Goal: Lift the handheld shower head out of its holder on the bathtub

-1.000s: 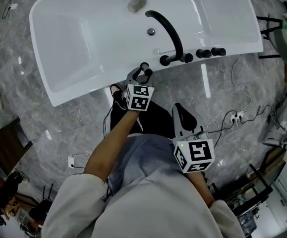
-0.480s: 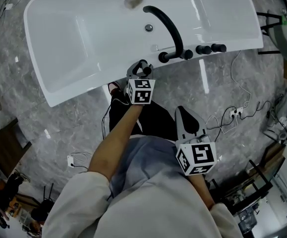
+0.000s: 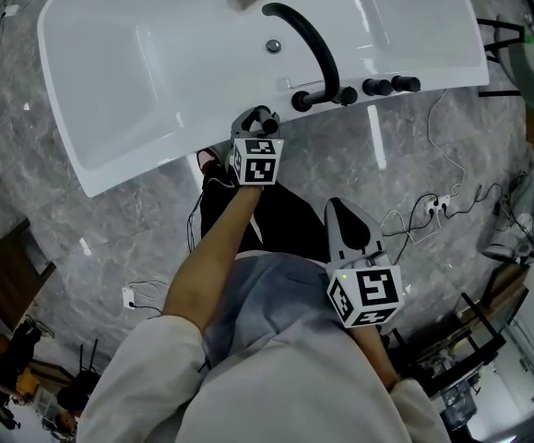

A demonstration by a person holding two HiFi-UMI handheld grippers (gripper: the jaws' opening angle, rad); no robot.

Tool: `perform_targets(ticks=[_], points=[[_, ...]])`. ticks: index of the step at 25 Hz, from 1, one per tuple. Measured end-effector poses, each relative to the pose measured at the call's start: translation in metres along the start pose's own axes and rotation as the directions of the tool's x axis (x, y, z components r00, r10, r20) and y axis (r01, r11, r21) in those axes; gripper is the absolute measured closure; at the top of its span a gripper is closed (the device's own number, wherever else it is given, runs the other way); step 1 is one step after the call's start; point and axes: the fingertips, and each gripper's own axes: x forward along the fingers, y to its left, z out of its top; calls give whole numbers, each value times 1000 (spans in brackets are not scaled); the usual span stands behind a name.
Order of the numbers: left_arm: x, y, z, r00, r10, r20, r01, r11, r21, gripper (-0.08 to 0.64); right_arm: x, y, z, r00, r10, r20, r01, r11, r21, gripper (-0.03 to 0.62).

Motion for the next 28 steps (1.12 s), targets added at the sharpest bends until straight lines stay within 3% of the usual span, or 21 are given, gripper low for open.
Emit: perform_targets(ticks=[13, 21, 28], points=[[-2, 2, 1, 999, 50, 17, -52, 993, 103, 420, -7, -8, -6, 1000, -13, 7, 13, 1000, 7, 574], [-9, 5, -6, 998, 56, 18, -57, 996, 73, 422, -8, -6, -13, 1000, -6, 6, 6, 1000, -1, 574], [-15, 2, -5, 999, 47, 26, -49, 995, 88, 422, -12, -10, -15, 1000, -8, 14, 8, 1000, 10, 574]])
